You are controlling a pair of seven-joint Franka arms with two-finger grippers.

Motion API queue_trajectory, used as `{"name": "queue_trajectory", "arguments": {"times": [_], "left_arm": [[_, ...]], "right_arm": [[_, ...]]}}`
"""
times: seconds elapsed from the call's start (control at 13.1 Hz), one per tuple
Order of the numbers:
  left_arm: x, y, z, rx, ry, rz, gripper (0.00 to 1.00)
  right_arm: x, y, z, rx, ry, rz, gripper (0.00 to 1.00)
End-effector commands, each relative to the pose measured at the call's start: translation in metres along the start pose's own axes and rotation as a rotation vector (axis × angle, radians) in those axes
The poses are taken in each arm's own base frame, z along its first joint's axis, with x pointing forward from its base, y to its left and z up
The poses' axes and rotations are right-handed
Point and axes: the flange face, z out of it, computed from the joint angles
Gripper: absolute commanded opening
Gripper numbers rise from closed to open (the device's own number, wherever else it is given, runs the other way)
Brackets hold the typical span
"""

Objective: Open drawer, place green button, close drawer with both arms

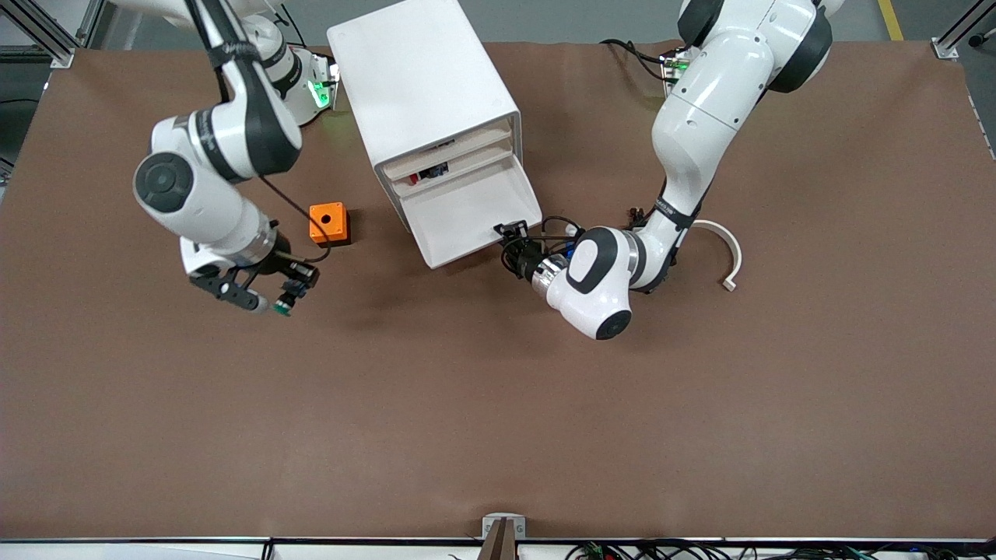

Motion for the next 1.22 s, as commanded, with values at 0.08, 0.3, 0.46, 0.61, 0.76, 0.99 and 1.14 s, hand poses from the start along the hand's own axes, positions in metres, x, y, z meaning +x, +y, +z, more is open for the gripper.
{"name": "queue_trajectory", "arguments": {"times": [0.08, 0.3, 0.46, 0.61, 0.76, 0.99, 1.14], "left_arm": [[-0.006, 0.005, -0.028, -0.035, -0.032, 0.029, 0.95], [-0.007, 0.003, -0.075, -0.074, -0.078, 0.042, 1.00], [0.008, 0.009, -0.123, -0.117, -0.125, 0.027, 1.00], [0.014, -0.004, -0.161, -0.177, -0.091, 0.054, 1.00], [0.017, -0.028, -0.187, -0.217, -0.031, 0.083, 1.00], [0.045, -0.027, -0.233, -0.239, -0.047, 0.059, 1.00], [0.057, -0.048, -0.278, -0.317, -0.050, 0.071, 1.00]], "right_arm": [[-0.088, -0.059, -0.002, 0.014, -0.001, 0.142, 0.00], [-0.151, -0.102, 0.010, 0.056, 0.016, 0.229, 0.00], [-0.183, -0.122, 0.036, 0.050, 0.018, 0.266, 0.00], [-0.200, -0.134, 0.061, 0.045, 0.026, 0.310, 0.00], [-0.215, -0.142, 0.088, 0.029, 0.027, 0.349, 0.00], [-0.229, -0.153, 0.119, -0.001, 0.029, 0.407, 0.00], [-0.231, -0.160, 0.128, -0.010, 0.027, 0.433, 0.00]]}}
